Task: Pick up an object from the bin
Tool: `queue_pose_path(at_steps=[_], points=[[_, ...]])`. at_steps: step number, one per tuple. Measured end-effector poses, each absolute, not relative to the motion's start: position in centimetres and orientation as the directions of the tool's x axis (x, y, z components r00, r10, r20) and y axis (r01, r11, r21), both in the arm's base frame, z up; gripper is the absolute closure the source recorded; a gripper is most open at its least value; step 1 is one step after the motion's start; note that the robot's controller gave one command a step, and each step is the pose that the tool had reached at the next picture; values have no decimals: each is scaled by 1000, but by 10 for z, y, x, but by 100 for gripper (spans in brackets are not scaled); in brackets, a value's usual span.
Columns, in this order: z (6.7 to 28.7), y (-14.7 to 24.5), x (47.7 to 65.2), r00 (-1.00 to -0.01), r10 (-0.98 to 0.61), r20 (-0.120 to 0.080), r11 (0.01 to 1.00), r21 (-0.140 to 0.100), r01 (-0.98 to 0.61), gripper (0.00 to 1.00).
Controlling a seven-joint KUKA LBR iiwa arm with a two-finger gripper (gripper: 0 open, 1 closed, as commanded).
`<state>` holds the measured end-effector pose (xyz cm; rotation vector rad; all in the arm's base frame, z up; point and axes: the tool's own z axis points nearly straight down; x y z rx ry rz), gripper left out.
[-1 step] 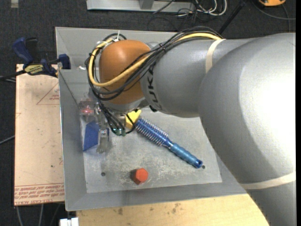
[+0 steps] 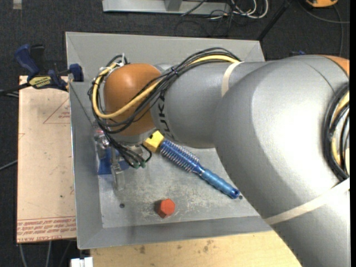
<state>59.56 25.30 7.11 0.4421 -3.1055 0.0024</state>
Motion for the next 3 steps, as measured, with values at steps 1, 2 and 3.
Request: queue_pose_path(at_steps=[1,2,3], points=[[72,252,596,-961,-277,6,961,-1,-277,0],[73,252,597,-962,-274,8,962,0,-274,0],[73,251,597,-962,-272,9,962,1,-272,0]])
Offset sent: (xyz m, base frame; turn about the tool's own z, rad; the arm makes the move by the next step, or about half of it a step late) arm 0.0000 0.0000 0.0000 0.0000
